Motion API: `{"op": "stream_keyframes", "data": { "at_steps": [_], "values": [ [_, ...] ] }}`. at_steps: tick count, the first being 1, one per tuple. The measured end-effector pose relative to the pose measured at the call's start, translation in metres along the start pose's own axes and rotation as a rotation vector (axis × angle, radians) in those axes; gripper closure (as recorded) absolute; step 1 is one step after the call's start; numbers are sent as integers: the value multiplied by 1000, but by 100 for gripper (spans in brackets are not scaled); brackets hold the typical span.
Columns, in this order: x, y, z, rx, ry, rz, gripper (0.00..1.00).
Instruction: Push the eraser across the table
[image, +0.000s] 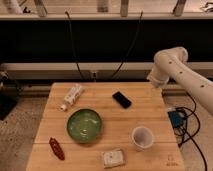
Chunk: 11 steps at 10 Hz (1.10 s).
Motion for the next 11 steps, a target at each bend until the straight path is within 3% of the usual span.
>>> {"op": "stream_keyframes", "data": {
  "at_steps": [6,8,11],
  "values": [
    [2,-5,9,-4,-8,11,24],
    [1,-6,11,-6,-11,14,20],
    [2,-10,15,-11,-15,20,47]
  ]
}}
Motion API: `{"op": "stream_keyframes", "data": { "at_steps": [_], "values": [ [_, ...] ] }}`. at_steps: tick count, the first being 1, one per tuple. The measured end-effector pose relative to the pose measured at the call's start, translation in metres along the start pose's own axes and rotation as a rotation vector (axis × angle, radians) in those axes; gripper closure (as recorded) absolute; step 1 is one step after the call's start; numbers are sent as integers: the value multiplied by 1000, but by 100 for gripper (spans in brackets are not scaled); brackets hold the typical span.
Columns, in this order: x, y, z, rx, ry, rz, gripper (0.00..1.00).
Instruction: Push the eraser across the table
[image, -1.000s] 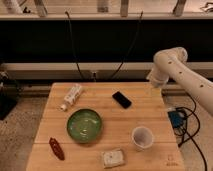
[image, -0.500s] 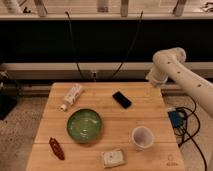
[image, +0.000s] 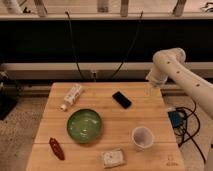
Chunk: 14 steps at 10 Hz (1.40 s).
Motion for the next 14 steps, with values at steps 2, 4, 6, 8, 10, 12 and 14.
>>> {"op": "stream_keyframes", "data": {
  "at_steps": [2,4,6,8,10,12,14],
  "values": [
    [1,-1,3,-3,-2,3,62],
    [1,-3,6,-6,-3,5,73],
    [2,-5,10,-10,-5,5,83],
    [1,-6,27,-20,-8,-1,99],
    [0,-9,43,-25,-10,-5,100],
    [-2,-11,48,-31,-16,-9,100],
    [-3,-7,62,-43,-18,-11,100]
  ]
}}
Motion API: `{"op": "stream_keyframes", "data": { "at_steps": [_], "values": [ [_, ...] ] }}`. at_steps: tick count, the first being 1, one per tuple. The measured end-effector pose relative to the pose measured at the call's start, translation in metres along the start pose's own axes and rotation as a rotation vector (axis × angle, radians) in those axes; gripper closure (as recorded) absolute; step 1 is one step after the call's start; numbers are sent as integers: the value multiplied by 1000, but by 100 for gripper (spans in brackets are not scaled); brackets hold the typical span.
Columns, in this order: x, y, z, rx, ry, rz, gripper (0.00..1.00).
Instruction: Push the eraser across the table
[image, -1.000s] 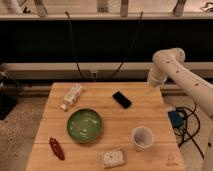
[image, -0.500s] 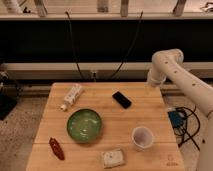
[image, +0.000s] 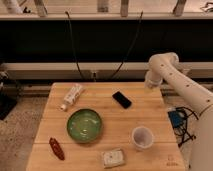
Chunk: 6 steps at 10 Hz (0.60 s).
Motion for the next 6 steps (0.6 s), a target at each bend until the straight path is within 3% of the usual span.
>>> {"op": "stream_keyframes", "data": {
  "at_steps": [2,6],
  "values": [
    [-8,1,19,-7,-4,-8,100],
    [-13,2,37,-33,-8,-33,100]
  ]
}}
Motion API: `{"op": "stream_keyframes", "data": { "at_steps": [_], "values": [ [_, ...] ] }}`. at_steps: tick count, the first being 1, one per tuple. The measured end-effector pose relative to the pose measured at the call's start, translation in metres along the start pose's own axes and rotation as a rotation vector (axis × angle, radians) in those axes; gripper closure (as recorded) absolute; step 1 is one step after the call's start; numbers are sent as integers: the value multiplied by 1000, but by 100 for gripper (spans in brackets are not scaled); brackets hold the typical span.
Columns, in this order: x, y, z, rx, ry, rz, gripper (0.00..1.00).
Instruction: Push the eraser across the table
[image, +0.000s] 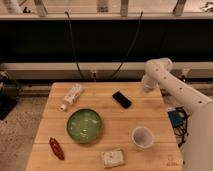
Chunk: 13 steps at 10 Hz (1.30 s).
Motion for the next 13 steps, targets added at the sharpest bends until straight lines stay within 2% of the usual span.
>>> {"op": "stream_keyframes", "data": {
  "at_steps": [8,13],
  "values": [
    [-23,-6,30,-49,-7,-72,100],
    [-50,-3,48,-86,-10,-165,100]
  ]
}}
